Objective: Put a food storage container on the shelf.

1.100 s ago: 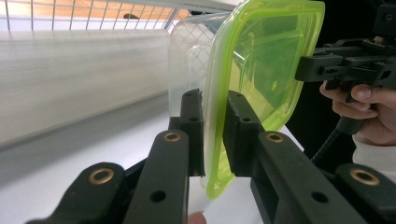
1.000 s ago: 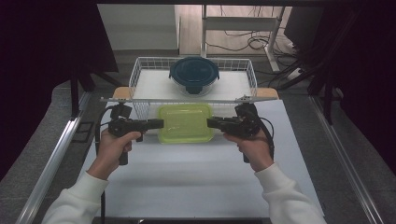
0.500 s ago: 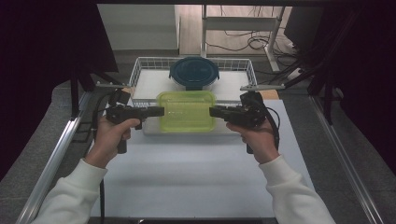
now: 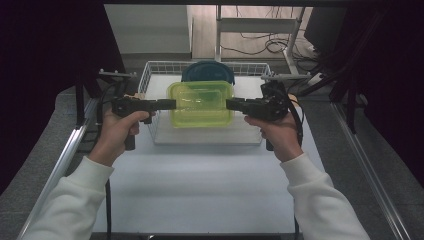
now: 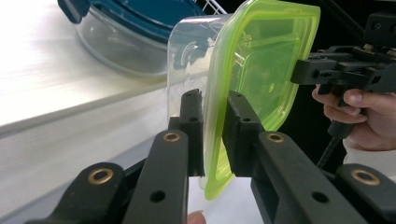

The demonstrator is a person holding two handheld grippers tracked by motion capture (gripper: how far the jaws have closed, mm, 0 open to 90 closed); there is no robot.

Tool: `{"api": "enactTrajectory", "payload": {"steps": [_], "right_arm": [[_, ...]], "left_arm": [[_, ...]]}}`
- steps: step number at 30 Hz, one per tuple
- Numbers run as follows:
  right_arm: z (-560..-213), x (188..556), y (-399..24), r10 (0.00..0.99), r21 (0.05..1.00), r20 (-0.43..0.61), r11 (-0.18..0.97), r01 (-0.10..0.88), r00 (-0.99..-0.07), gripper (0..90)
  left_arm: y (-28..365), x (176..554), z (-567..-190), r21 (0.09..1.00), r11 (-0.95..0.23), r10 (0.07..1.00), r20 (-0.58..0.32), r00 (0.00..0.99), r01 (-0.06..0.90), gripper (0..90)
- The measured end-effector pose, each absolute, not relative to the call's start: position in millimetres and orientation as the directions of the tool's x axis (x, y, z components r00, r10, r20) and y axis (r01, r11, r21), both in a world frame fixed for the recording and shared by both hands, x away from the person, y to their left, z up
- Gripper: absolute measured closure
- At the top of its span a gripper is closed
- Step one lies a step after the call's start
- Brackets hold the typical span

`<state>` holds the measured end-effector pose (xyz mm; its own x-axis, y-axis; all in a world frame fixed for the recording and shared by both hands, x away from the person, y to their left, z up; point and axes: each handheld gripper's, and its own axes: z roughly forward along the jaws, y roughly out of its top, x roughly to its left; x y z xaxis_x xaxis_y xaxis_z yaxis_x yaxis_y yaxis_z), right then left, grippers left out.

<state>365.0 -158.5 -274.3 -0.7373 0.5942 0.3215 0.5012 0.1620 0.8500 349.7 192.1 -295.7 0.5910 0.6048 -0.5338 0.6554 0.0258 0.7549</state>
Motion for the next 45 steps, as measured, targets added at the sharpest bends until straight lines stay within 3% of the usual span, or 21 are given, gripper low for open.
{"api": "enactTrajectory", "payload": {"steps": [24, 45], "right_arm": [[-242, 411, -160, 0.592, 0.847, 0.354, 0.124, 0.517, -0.723, 78.7], [-240, 466, -161, 0.606, 0.777, 0.457, 0.084, 0.624, -0.651, 78.7]], "left_arm": [[191, 396, -252, 0.773, -0.001, 0.622, -0.496, 0.606, 0.634, 79.0], [189, 455, -254, 0.710, 0.013, 0.616, -0.561, 0.553, 0.704, 79.5]]}}
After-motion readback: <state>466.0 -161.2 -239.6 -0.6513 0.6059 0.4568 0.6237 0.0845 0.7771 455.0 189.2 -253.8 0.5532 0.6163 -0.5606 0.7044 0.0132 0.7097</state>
